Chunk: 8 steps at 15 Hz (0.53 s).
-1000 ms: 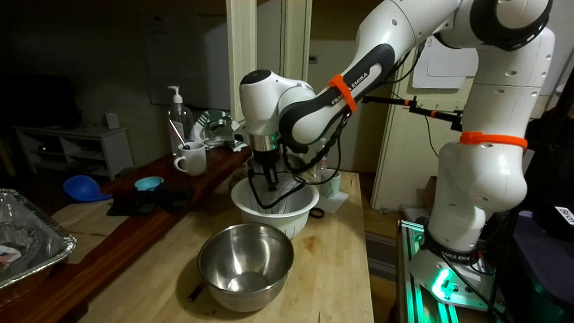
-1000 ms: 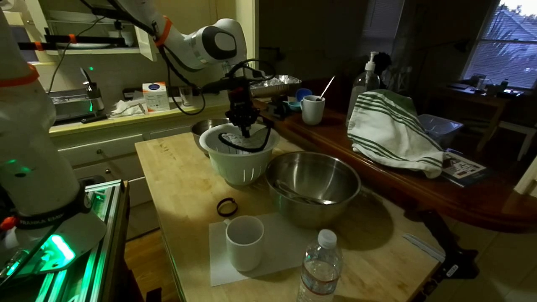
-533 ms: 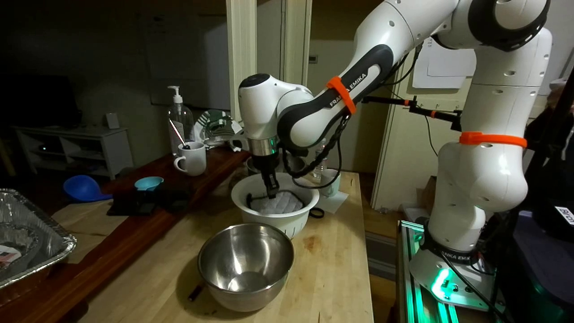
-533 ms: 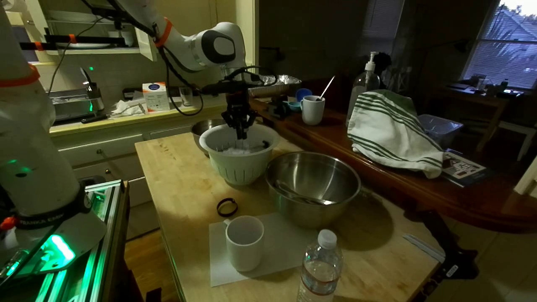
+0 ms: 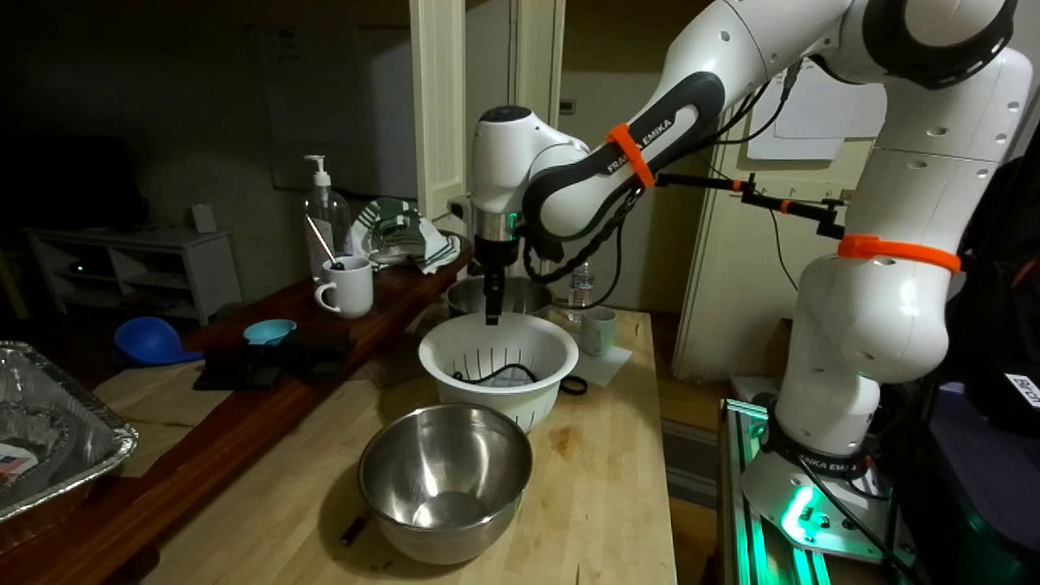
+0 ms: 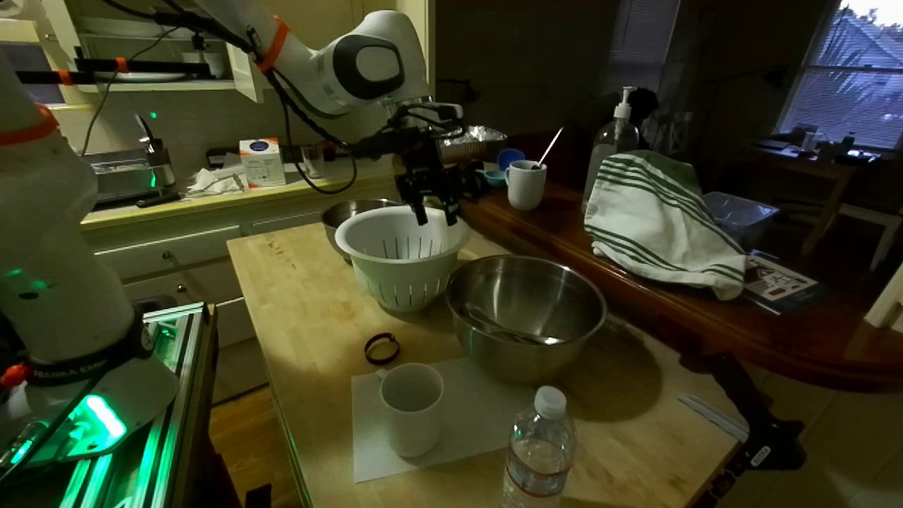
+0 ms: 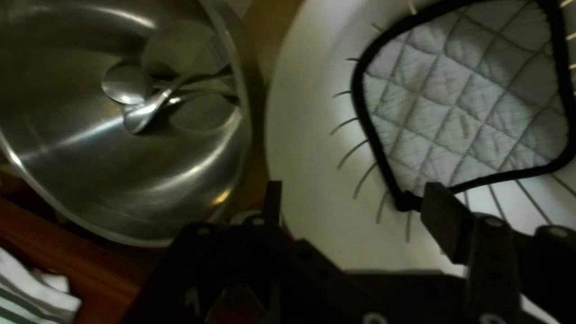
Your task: Take the white cloth out of the silver bowl on the right and place it in the white colander then take the cutlery out of the bowl on the right and put them in the bowl on the left.
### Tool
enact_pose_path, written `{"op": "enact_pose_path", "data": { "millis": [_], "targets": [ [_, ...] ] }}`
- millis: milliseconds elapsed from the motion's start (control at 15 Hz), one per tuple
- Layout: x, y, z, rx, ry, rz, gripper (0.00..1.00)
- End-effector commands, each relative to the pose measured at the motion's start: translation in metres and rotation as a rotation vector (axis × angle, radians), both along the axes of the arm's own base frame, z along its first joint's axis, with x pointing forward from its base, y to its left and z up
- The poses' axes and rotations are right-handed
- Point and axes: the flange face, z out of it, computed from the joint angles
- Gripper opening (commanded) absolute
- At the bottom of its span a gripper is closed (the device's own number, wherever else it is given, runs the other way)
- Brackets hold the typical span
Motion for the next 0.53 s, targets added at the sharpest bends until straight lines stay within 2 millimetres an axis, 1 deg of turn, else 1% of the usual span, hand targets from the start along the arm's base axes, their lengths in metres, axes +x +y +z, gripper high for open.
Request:
{"op": "enact_pose_path", "data": {
  "millis": [0,133,267,400,467],
  "targets": [
    [-0.013,-0.085,0.026,0.047,-0.08,-0.181,1.0],
    [-0.009,-0.141,0.039,0.065,-0.114,-0.296,1.0],
    [-0.005,-0.19,0.053,0.079,-0.149,-0.416,1.0],
    [-0.001,-0.231,0.06,0.086,-0.181,-0.532,1.0],
    [0.004,-0.248,0.057,0.085,-0.199,-0.586,1.0]
  ]
}}
